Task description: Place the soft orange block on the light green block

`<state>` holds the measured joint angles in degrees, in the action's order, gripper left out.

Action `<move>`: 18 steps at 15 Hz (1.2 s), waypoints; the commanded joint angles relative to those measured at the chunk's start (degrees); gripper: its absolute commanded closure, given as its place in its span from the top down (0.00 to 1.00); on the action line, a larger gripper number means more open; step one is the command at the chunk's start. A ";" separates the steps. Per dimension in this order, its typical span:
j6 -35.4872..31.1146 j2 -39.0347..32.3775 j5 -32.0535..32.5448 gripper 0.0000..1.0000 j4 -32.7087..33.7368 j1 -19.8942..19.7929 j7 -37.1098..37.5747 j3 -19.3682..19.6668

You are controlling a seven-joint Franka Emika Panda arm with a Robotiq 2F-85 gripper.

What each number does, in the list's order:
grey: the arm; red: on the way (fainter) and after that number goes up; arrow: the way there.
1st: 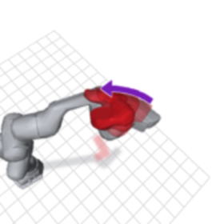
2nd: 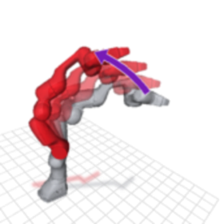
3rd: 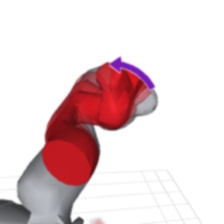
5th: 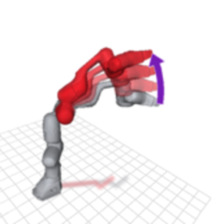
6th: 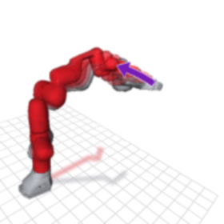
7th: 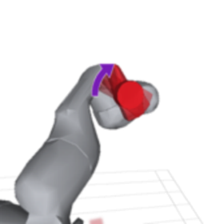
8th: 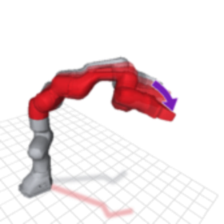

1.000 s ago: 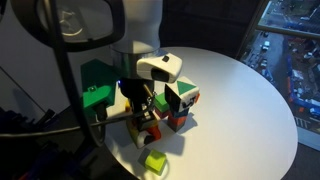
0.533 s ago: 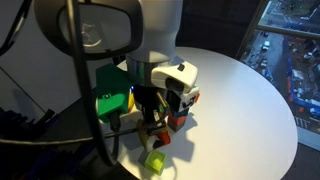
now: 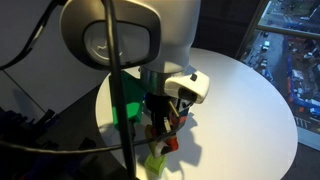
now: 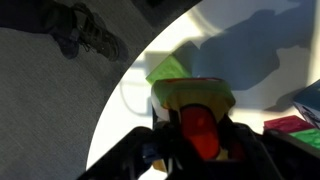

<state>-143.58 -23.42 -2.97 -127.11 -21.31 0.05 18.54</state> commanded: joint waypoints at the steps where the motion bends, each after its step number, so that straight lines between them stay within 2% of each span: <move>1: -0.65 -1.60 -0.67 0.13 1.67 -0.86 0.38 -0.05; 4: -0.50 -1.09 0.14 0.13 0.52 -0.46 0.12 -0.02; 5: -0.55 -1.19 0.14 0.38 0.52 -0.48 0.11 -0.02; 15: -0.55 -1.43 0.14 0.38 0.51 -0.47 0.11 -0.07; 16: -0.55 -1.43 0.14 0.13 0.51 -0.47 0.11 -0.07; 18: -1.03 -1.41 0.33 0.13 0.14 -0.40 0.11 0.02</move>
<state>-144.23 -25.03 -2.97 -126.65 -21.69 0.04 18.56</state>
